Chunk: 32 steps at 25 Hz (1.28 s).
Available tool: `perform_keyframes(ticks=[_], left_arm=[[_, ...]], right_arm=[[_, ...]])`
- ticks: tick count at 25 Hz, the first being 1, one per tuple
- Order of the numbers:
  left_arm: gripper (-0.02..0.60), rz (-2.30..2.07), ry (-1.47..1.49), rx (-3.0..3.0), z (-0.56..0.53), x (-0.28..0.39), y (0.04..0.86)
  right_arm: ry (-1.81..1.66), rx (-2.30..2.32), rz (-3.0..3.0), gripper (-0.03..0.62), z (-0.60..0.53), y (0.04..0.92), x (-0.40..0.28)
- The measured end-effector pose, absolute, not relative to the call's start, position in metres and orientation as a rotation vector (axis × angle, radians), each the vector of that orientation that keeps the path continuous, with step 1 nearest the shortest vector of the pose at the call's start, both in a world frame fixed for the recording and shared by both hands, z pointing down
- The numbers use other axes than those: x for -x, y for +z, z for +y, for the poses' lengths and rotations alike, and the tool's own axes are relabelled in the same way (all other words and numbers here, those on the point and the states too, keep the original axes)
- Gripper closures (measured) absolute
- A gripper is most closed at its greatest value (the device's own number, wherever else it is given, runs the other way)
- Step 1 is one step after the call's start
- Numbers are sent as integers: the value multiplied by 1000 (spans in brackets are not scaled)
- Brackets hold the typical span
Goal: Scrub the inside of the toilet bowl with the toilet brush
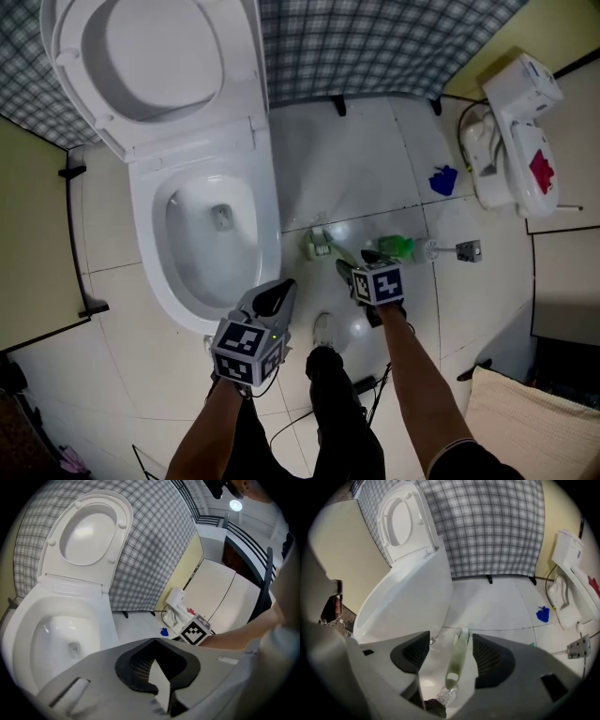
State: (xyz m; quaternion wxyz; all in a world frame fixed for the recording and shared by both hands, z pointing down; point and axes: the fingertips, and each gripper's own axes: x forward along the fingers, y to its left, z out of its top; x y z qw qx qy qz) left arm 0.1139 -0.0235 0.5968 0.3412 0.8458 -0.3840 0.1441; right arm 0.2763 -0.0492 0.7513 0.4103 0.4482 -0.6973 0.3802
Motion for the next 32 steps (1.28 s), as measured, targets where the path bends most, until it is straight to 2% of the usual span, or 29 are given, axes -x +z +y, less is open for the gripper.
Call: perform_keyframes(ticks=[3,7,11,14,25,32], left_arm=[[572,-998,375,-2187,-23,-111,601],[572,-998,372,-2162,-24,-107,609],[572,-990,365,-2146,-25,-109,614],[572,-988,360,-2135,-27,-106,618],[572,-990,381,-2129,-30,-95,615],[572,-1002,398,-2149,-24,-81,588]], right_arm=[[1004,-1102,-1690,297,-55,775,-278],[1038,-1052,-1611,406,-54,803,-279],[1059,-1009,-1558,418,-50,822,-282],[1065,-987,-1522,486,-47,829,-285],[963,-991,-1503,487,-48,812,-289],[860,-1052,-1558,488,-37,747,-299]])
